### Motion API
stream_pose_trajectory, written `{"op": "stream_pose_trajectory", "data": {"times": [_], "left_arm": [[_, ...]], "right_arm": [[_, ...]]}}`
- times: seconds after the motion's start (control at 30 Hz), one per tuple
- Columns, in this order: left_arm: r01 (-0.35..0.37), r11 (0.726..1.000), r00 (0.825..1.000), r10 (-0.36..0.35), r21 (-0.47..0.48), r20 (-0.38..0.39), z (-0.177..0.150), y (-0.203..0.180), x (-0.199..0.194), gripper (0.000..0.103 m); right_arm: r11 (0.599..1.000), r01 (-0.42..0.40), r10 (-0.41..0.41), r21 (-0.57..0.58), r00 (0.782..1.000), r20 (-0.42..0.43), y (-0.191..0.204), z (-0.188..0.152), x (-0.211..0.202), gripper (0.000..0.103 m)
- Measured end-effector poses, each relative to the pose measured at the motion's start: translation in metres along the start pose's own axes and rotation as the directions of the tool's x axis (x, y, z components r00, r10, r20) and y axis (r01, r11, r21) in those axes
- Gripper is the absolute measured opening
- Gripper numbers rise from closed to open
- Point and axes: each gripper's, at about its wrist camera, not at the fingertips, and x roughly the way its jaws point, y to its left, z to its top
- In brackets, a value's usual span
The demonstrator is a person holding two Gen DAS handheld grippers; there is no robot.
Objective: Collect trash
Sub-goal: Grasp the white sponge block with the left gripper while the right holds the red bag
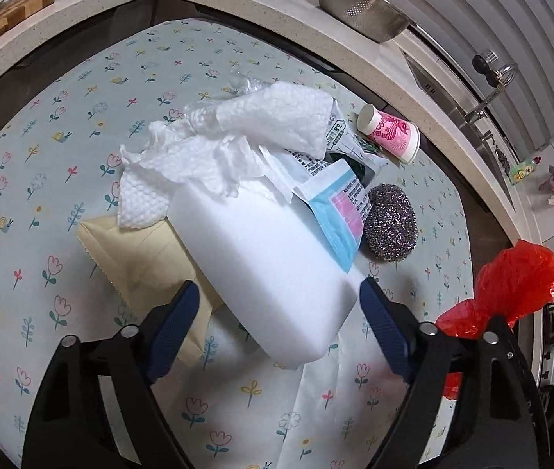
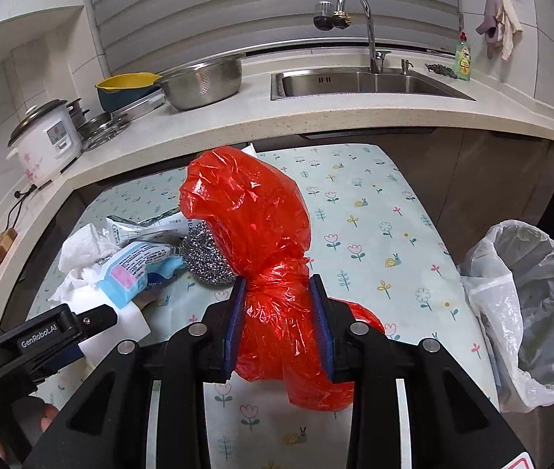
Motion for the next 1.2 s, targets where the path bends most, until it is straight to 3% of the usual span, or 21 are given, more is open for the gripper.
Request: {"op": "stream_pose_trajectory", "data": {"times": [0.1,0.17,0.47,0.73,0.9,1.2], "left_arm": [[-0.007,0.999,1.000,0.007,0.031,0.000,-0.003,-0.004,-0.001,0.051],[-0.019,0.998,1.000,0.018,0.055,0.014,-0.007,-0.008,-0.005,0.047],[-0.042,0.980,0.994,0.023,0.193,0.103,-0.025,-0.046,-0.043,0.040],[-0.015,0.957,0.991,-0.025,0.291,0.134,-0.051,-0.085,-0.067,0.037],[-0.038,0.932,0.982,-0.033,0.361,0.188,-0.067,-0.105,-0.082,0.037],[-0.045,0.907,0.985,-0.029,0.418,0.168,-0.081,-0.115,-0.077,0.037]], "right_arm": [[1.000,0.001,-0.001,-0.004,1.000,0.002,-0.003,-0.003,-0.002,0.031],[1.000,-0.002,0.002,-0.001,1.000,0.004,-0.004,-0.004,-0.004,0.031],[1.000,-0.013,0.012,0.024,0.999,0.048,-0.014,-0.003,-0.032,0.031],[0.998,-0.006,0.001,0.055,0.996,0.093,-0.036,-0.005,-0.066,0.031],[0.997,0.002,-0.010,0.074,0.995,0.102,-0.050,-0.012,-0.081,0.031],[0.995,0.013,-0.024,0.102,0.995,0.102,-0.068,-0.022,-0.093,0.031]]}}
